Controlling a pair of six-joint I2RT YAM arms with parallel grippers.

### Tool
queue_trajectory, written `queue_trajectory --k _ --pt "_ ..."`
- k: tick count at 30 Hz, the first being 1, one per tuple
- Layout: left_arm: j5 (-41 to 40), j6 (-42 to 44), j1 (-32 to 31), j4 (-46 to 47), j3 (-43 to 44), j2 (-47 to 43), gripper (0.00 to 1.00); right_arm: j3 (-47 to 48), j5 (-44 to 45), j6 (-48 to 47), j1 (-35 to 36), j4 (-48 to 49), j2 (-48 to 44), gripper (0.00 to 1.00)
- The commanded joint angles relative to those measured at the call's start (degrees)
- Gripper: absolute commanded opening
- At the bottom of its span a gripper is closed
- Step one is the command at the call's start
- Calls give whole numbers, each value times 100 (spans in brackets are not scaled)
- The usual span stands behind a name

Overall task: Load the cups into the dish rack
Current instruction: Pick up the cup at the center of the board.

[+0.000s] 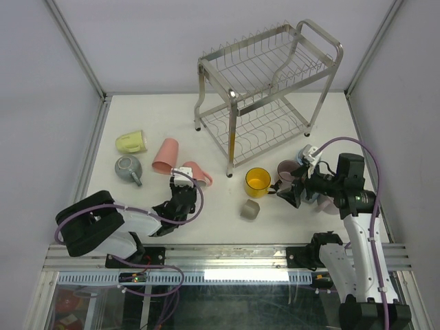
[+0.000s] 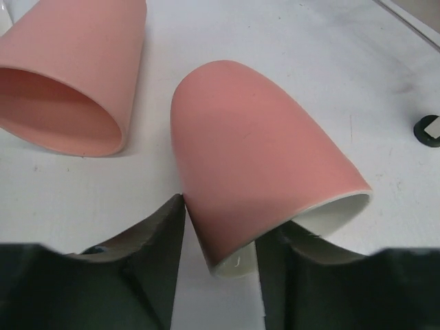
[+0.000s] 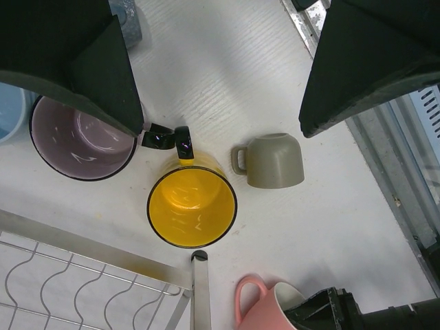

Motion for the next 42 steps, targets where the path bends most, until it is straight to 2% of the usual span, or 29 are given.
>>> queue_trajectory --k 1,3,4,7,13,17,23,25,27,30,36,42 --pt "103 442 64 1158 222 325 34 -104 -164 191 4 556 -142 99" --pt "154 483 64 1247 238 497 15 -152 -207 192 -7 608 -158 99" --pt "195 515 64 1306 226 518 9 -183 -222 199 -13 628 -169 99" --pt "288 617 64 1437 147 484 0 -196 -268 225 -35 665 -150 99" --pt "701 939 55 1657 -226 -264 0 -108 -441 320 -92 618 -120 99" --pt "1363 1171 46 1401 -457 -1224 0 -34 -920 688 -128 698 -117 99" --pt "2315 1412 45 893 -742 -3113 0 -350 -1780 2536 -180 1934 -141 99" --pt "2740 1462 45 907 -758 -3531 0 -587 -1963 3530 -191 2615 -148 99" --pt "3178 1446 46 997 -696 -3725 0 -743 -2078 4143 -186 3123 -154 98" --pt "3707 1355 44 1508 -546 -3608 0 -926 -2153 4835 -182 3715 -178 98" --pt "4404 1112 42 2873 10 -2465 0 -1188 -2106 6023 -69 4558 -166 96" --pt "4735 1032 45 4158 322 -1643 0 -1360 -1755 6377 57 4482 -354 93"
